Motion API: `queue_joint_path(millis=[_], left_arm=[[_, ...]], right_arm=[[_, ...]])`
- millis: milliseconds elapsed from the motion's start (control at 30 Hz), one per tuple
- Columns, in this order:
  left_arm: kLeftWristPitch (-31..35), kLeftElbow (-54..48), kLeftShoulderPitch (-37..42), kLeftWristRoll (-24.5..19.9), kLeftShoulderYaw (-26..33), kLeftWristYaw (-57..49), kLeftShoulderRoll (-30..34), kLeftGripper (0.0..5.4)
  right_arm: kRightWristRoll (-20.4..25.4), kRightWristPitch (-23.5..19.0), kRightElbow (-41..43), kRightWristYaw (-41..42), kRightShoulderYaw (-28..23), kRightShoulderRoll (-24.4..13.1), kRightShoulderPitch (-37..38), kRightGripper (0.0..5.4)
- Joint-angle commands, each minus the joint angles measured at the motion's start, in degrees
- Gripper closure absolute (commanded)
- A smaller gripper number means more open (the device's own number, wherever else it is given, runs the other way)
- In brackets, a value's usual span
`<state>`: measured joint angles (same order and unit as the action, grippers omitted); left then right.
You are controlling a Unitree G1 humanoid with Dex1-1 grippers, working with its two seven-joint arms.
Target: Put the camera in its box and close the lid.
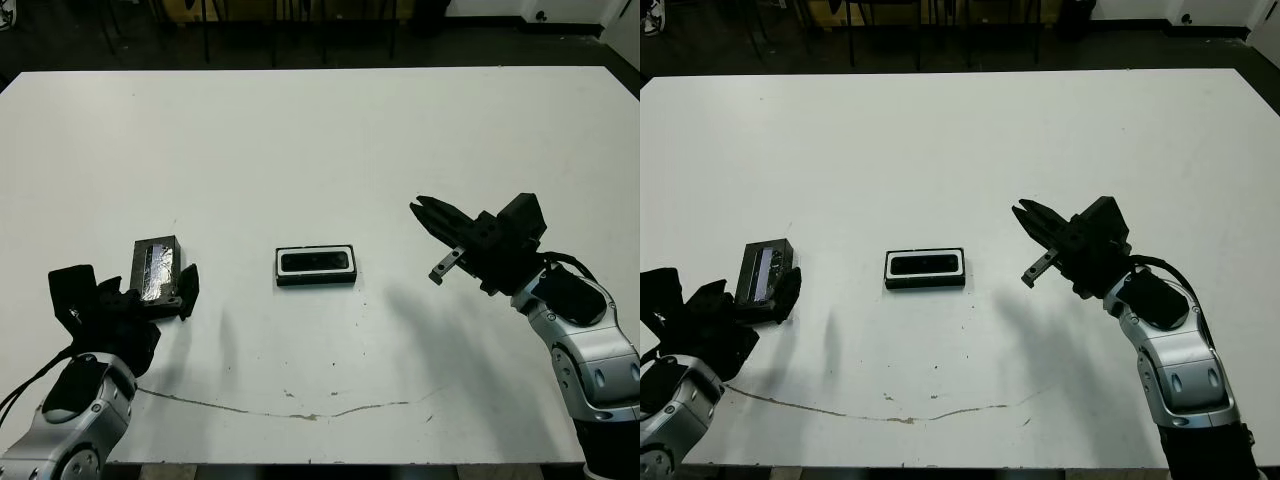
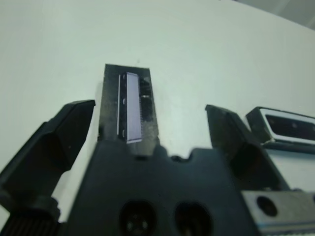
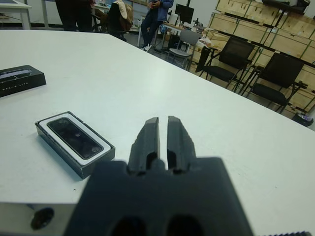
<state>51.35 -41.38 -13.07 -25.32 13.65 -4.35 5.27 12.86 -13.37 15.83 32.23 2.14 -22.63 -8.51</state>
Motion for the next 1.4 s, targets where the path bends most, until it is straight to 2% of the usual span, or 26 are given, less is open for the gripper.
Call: queue_joint_path(millis=[33,400,600,733,833,967,1133,1300,1400], left_arm=[[1.8,1.6,0.6,0.9,-0.2,-0.4,0.5,0.01],[0.6,4.9,1.6,1.9,0.2,-0.3,-0.4,0.01],[0.3,7.5,2.2,0.7,2.1,-0.1,-2.2,0.01],[1.1,9.0,3.0,-0.6,3.3,0.4,-2.6,0.43],[0.5,9.5,2.9,-0.1,2.3,1.1,-1.6,0.99],[0.4,9.0,2.2,1.0,0.1,3.5,1.1,1.75],[1.0,8.9,2.0,0.4,-0.4,5.6,2.0,2.63],[0.6,8.1,1.7,1.1,-1.7,7.6,4.1,2.70],[-2.4,7.2,0.8,2.9,-3.4,9.1,5.9,2.70]], right_arm=[[0.1,-1.3,0.3,0.0,0.1,-0.3,0.9,5.40],[0.6,-0.8,-0.1,0.5,0.0,-0.3,1.2,5.40],[0.8,-0.5,-0.2,0.7,-0.2,-0.2,1.3,5.40],[0.2,-0.4,0.0,0.2,0.1,-0.3,1.6,5.40],[0.0,1.0,-0.4,0.4,0.1,-0.2,1.7,5.40],[0.1,0.5,-0.4,0.2,0.0,-0.2,1.8,5.40],[0.6,0.7,-0.7,0.5,-0.2,-0.1,1.9,5.40],[0.4,0.1,-0.2,0.2,0.0,-0.2,2.0,5.40],[0.2,0.2,-0.1,0.2,0.1,-0.2,2.0,5.40]])
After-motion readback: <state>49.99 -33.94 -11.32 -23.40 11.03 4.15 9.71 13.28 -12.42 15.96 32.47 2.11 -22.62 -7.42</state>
